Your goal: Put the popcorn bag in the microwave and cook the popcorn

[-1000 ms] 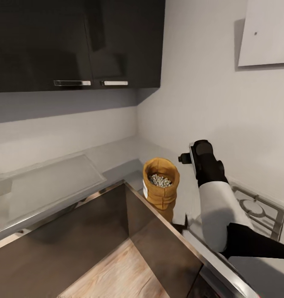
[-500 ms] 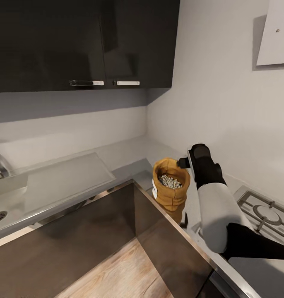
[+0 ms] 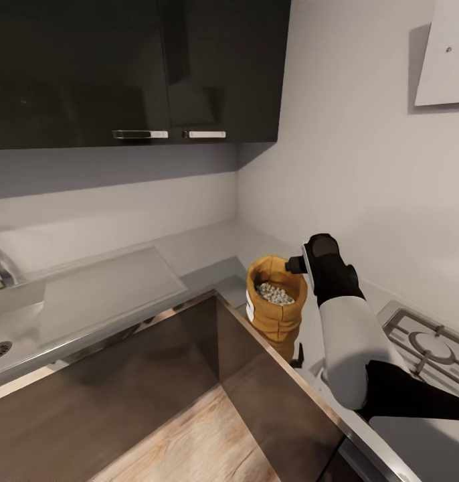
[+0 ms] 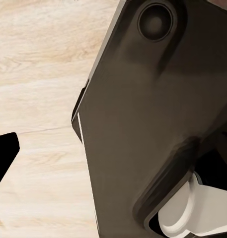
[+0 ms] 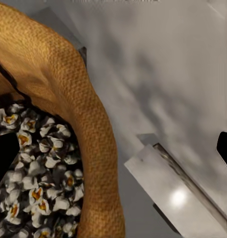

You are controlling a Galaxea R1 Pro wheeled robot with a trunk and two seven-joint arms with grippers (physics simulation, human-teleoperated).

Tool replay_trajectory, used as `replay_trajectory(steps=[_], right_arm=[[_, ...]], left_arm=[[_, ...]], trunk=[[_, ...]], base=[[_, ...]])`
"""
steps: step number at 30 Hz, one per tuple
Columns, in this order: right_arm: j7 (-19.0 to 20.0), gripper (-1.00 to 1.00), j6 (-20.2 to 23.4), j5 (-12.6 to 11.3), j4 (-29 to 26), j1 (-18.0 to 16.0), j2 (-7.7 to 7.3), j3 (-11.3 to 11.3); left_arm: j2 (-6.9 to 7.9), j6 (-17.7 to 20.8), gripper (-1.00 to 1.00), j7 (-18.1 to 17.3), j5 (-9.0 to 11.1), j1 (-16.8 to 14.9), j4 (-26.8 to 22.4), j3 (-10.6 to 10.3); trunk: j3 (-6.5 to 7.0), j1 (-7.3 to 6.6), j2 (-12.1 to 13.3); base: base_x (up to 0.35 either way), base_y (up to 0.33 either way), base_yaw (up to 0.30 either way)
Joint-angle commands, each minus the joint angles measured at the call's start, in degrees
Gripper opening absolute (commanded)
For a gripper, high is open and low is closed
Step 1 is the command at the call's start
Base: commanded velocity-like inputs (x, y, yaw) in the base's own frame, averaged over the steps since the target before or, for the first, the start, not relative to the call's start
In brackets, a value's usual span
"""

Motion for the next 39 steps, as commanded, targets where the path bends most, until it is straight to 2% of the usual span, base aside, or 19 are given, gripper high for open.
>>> replay_trajectory(steps=[1,14,18,21,26,30,39], right_arm=[[0.49,1.0,0.13,0.6,-0.1,-0.05,0.07,-0.17],[0.54,1.0,0.13,0.38,0.79,-0.03,0.07,-0.2],[0.61,1.0,0.13,-0.52,0.91,0.19,0.07,-0.29],[0.44,1.0,-3.7,-0.81,0.91,2.08,0.07,-0.33],[0.33,1.0,-4.64,-0.86,2.97,3.0,0.07,-0.44],[0.32,1.0,-4.75,-0.8,4.14,3.02,0.07,-2.55],[0.24,1.0,-4.76,-0.77,5.45,3.04,-0.08,-3.27]], left_arm=[[-0.02,-0.1,1.0,0.17,0.18,0.01,-0.08,-0.11],[-0.1,-0.13,1.0,0.16,0.1,0.0,-0.08,-0.08],[-0.1,-0.11,1.0,0.16,0.09,0.0,-0.08,-0.06],[-0.1,-0.11,1.0,0.16,0.1,0.0,-0.08,-0.09],[-0.1,-0.1,1.0,0.16,0.1,0.02,-0.08,-0.1],[-0.1,-0.1,1.0,0.16,0.1,0.01,-0.08,-0.11],[-0.09,-0.1,1.0,0.16,0.1,0.0,-0.08,-0.1]], trunk=[[-0.06,0.01,-0.04],[-0.06,0.01,-0.04],[-0.06,0.01,-0.04],[-0.06,0.01,-0.04],[-0.06,0.01,-0.04],[-0.06,0.01,-0.04],[-0.06,0.01,-0.04]], base=[[0.0,0.0,0.0],[-0.128,0.0,0.0],[-0.002,0.0,0.0],[0.0,0.0,0.0],[0.0,0.0,0.0],[0.0,0.0,0.0],[0.0,0.0,0.0]])
